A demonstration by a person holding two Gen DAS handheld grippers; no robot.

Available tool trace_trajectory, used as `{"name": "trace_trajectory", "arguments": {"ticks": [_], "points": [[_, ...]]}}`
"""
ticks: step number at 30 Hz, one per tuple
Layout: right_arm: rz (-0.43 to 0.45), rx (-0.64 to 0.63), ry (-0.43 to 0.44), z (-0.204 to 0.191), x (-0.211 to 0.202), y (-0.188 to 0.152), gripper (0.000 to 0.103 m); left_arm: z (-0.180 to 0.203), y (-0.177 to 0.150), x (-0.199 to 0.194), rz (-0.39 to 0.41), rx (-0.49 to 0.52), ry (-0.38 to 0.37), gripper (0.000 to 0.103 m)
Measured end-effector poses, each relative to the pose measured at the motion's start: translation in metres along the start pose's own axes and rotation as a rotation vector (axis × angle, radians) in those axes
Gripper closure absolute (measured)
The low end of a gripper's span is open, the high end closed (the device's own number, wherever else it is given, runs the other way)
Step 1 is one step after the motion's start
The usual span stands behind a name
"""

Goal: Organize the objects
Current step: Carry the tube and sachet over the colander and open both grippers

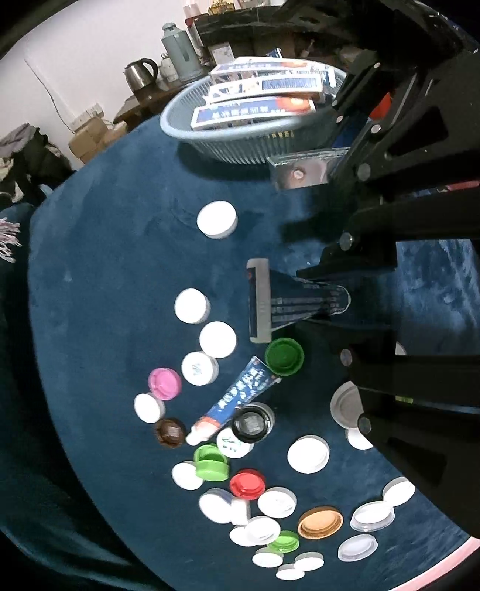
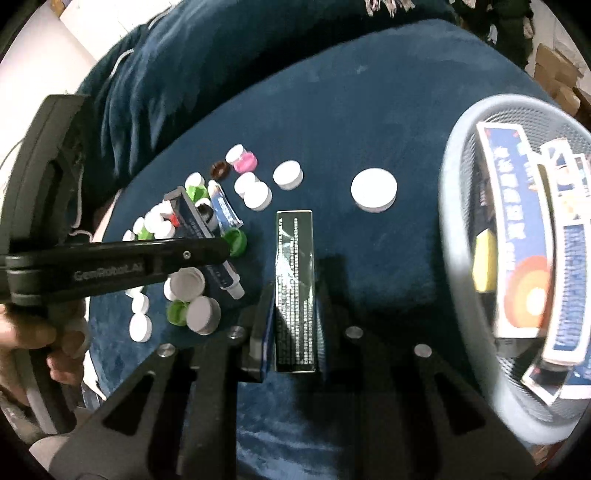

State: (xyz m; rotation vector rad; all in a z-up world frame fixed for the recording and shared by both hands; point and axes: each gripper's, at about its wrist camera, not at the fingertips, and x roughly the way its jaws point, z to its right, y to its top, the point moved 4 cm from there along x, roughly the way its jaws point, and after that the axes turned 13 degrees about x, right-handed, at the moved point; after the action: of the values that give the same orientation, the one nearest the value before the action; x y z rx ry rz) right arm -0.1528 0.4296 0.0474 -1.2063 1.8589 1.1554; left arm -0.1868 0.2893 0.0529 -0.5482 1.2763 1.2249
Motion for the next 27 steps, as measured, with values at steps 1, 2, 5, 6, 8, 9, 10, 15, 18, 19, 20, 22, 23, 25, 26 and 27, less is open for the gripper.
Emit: {"name": "trace_trajectory", "arguments": {"ticks": [1, 2, 5, 6, 8, 9, 10, 15, 18, 19, 20, 22, 23, 25, 26, 27], "points": [[0.009, 0.003, 0.004, 0.000, -0.005, 0.001, 0.083, -0.004, 0.001, -0.006, 0.010, 0.001, -0.004, 0.086], [0.017, 0.006, 0.007, 0.000, -0.009, 0.002, 0.083, -0.001, 0.004, -0.012, 0.024, 0.007, -0.003, 0.086], [0.061, 0.025, 0.016, 0.003, -0.026, 0.006, 0.083, 0.005, 0.010, -0.031, 0.063, 0.023, -0.025, 0.086], [0.080, 0.035, 0.017, 0.005, -0.033, 0.008, 0.083, 0.013, 0.014, -0.037, 0.081, 0.032, -0.043, 0.086], [0.122, 0.056, 0.018, 0.012, -0.050, 0.014, 0.083, 0.030, 0.022, -0.045, 0.111, 0.055, -0.072, 0.086], [0.146, 0.069, 0.016, 0.018, -0.060, 0.017, 0.083, 0.043, 0.029, -0.050, 0.127, 0.076, -0.092, 0.086], [0.172, 0.083, 0.013, 0.025, -0.071, 0.021, 0.083, 0.053, 0.030, -0.058, 0.138, 0.094, -0.116, 0.086], [0.306, 0.183, -0.037, 0.071, -0.130, 0.036, 0.083, 0.136, 0.054, -0.053, 0.124, 0.237, -0.224, 0.086], [0.349, 0.255, -0.091, 0.105, -0.155, 0.036, 0.083, 0.179, 0.061, -0.037, 0.053, 0.294, -0.296, 0.086], [0.359, 0.287, -0.108, 0.120, -0.162, 0.034, 0.083, 0.189, 0.061, -0.031, 0.026, 0.307, -0.304, 0.086], [0.364, 0.311, -0.121, 0.129, -0.166, 0.032, 0.083, 0.201, 0.063, -0.020, -0.008, 0.322, -0.288, 0.086], [0.373, 0.364, -0.153, 0.152, -0.175, 0.026, 0.083, 0.211, 0.064, -0.004, -0.054, 0.333, -0.257, 0.086], [0.374, 0.380, -0.163, 0.158, -0.176, 0.024, 0.083, 0.212, 0.064, 0.004, -0.079, 0.331, -0.232, 0.086], [0.369, 0.413, -0.192, 0.173, -0.178, 0.022, 0.083, 0.213, 0.064, 0.015, -0.099, 0.325, -0.200, 0.086], [0.364, 0.436, -0.208, 0.179, -0.176, 0.020, 0.083, 0.212, 0.064, 0.019, -0.104, 0.320, -0.193, 0.086], [0.357, 0.449, -0.215, 0.184, -0.175, 0.021, 0.083, 0.210, 0.064, 0.024, -0.113, 0.309, -0.188, 0.086]]}}
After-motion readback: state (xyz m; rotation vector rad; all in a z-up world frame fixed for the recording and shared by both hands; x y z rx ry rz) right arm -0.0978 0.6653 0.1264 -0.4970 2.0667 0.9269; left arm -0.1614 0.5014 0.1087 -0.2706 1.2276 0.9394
